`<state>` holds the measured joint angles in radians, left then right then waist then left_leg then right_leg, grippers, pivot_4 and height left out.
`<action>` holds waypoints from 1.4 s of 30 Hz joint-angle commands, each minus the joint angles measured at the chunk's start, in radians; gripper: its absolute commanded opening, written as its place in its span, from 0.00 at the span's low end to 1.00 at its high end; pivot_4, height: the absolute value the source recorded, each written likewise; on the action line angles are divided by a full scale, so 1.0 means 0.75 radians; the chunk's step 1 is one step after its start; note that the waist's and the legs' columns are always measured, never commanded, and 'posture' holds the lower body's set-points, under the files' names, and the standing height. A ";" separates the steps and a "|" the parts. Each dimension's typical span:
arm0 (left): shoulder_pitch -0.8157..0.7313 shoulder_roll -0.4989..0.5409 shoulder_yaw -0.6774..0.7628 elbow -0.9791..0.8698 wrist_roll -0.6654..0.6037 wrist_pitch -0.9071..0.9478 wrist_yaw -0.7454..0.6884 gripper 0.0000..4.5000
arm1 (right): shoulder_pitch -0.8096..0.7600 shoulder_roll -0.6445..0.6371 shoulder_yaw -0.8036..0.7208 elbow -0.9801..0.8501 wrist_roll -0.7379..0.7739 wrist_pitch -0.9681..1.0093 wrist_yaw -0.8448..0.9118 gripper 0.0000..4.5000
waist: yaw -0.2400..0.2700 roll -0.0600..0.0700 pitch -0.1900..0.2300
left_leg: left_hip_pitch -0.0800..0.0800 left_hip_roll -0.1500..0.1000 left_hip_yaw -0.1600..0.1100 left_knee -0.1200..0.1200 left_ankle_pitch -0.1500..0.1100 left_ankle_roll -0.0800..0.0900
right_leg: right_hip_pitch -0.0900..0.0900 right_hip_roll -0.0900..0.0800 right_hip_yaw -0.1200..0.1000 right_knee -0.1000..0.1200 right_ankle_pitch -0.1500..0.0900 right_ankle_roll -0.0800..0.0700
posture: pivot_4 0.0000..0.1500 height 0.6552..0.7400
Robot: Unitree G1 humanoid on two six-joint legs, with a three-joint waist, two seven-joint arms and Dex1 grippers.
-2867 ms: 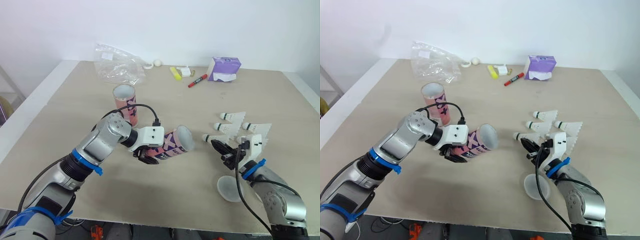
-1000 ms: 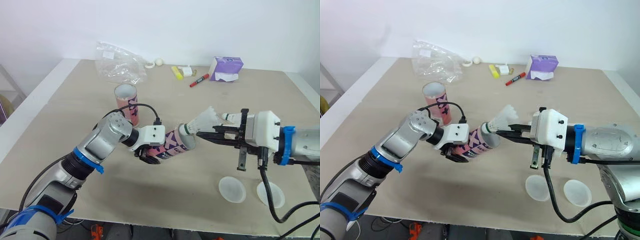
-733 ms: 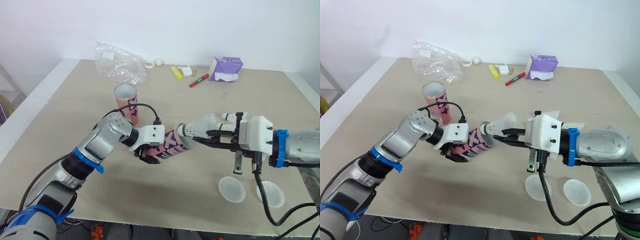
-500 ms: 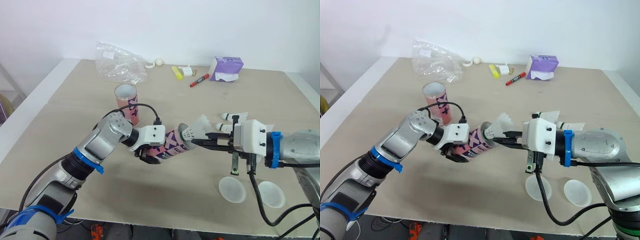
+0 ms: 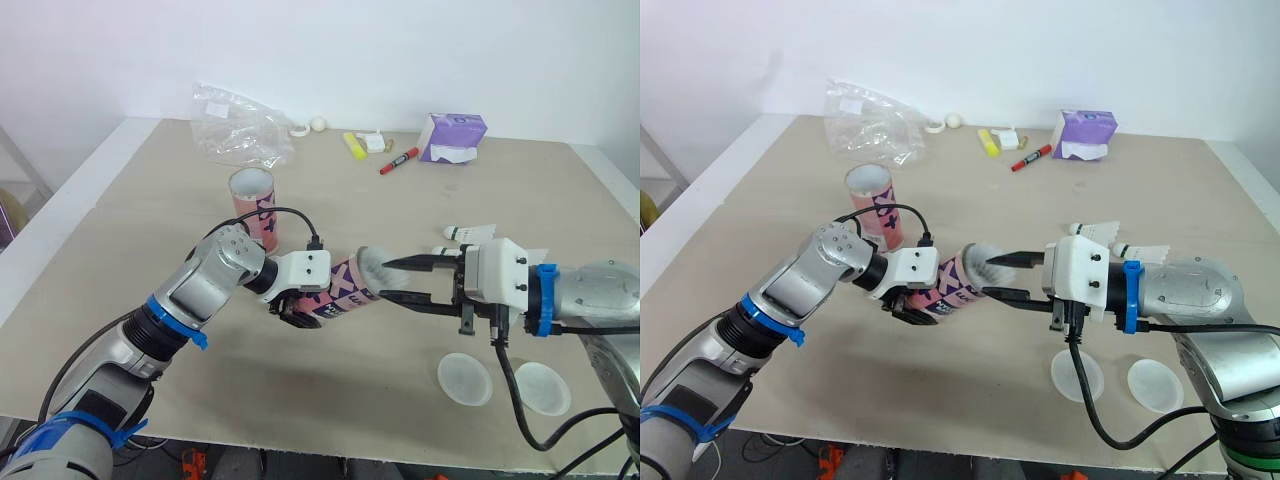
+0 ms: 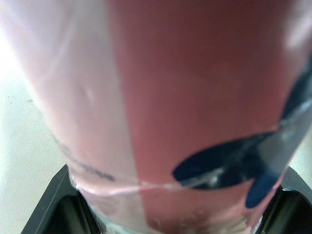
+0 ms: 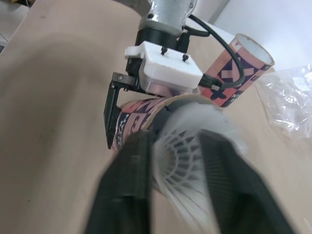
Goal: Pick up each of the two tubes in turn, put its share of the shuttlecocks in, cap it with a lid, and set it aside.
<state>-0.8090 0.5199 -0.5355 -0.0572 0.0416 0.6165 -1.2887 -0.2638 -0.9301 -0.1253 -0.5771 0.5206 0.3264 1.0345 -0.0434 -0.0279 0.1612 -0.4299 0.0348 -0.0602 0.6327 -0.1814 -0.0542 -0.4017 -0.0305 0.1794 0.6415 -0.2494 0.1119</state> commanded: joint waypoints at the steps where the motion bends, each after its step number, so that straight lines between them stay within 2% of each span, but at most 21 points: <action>1: 0.020 -0.016 -0.048 0.010 0.013 0.003 0.019 0.68 | 0.022 -0.004 -0.155 -0.048 0.122 0.073 -0.047 0.86 | 0.001 0.000 0.000 | 0.000 0.000 0.000 0.000 0.000 0.000 | 0.000 0.000 0.000 0.000 0.000 0.000 | 1.00 1.00; 2: 0.020 -0.015 -0.047 0.010 0.013 0.003 0.019 0.68 | 0.035 -0.005 -0.186 -0.052 0.145 0.095 -0.061 0.97 | 0.001 0.000 0.000 | 0.000 0.000 0.000 0.000 0.000 0.000 | 0.000 0.000 0.000 0.000 0.000 0.000 | 1.00 1.00; 3: 0.020 -0.015 -0.048 0.011 0.013 0.002 0.019 0.68 | 0.056 -0.002 -0.233 -0.051 0.174 0.125 -0.083 0.99 | 0.001 0.000 0.000 | 0.000 0.000 0.000 0.000 0.000 0.000 | 0.000 0.000 0.000 0.000 0.000 0.000 | 1.00 1.00; 8: 0.019 -0.014 -0.049 0.016 0.011 -0.003 0.017 0.68 | 0.172 0.085 -0.464 0.002 0.304 0.256 -0.262 0.99 | 0.002 0.000 0.000 | 0.000 -0.001 -0.001 0.000 0.000 0.000 | 0.001 0.000 0.000 0.000 0.000 0.001 | 1.00 1.00; 12: 0.013 -0.020 -0.053 0.028 0.009 -0.011 0.017 0.68 | 0.358 0.217 -0.637 0.123 0.226 0.227 -0.392 0.99 | 0.009 -0.004 -0.001 | 0.000 -0.002 -0.005 0.000 0.000 0.000 | 0.003 0.000 0.000 0.000 -0.002 0.002 | 1.00 1.00; 19: 0.007 -0.024 -0.054 0.037 0.009 -0.017 0.017 0.68 | 0.553 0.314 -0.742 0.339 0.069 0.084 -0.452 0.99 | 0.005 0.002 -0.002 | 0.001 -0.004 -0.004 0.001 0.001 0.001 | 0.003 -0.001 0.000 0.001 -0.002 0.003 | 1.00 1.00; 27: 0.012 -0.021 -0.053 0.033 0.006 -0.010 0.020 0.68 | 0.657 0.337 -0.719 0.542 0.006 -0.033 -0.387 0.99 | -0.002 0.006 -0.003 | 0.002 -0.005 -0.004 0.001 0.001 0.001 | 0.005 -0.002 0.000 0.001 -0.002 0.003 | 1.00 1.00; 34: 0.009 -0.021 -0.055 0.033 0.005 -0.012 0.021 0.68 | 0.610 0.331 -0.660 0.671 0.006 -0.071 -0.317 0.99 | -0.002 0.006 -0.003 | 0.002 -0.006 -0.004 0.000 0.001 0.002 | 0.006 -0.003 0.000 0.001 -0.002 0.003 | 1.00 1.00; 42: 0.011 -0.016 -0.053 0.028 0.007 -0.011 0.023 0.68 | 0.464 0.332 -0.531 0.779 0.005 -0.042 -0.274 0.99 | -0.003 0.006 -0.003 | 0.002 -0.006 -0.005 0.001 0.001 0.002 | 0.006 -0.003 0.000 0.001 -0.002 0.003 | 1.00 1.00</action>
<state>-0.8117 0.5167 -0.5458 -0.0473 0.0392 0.6074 -1.2762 0.0961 -0.6689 -0.5197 0.0060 0.5170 0.2979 0.8225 -0.0456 -0.0232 0.1591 -0.4283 0.0303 -0.0636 0.6332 -0.1805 -0.0527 -0.3971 -0.0325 0.1794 0.6419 -0.2508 0.1142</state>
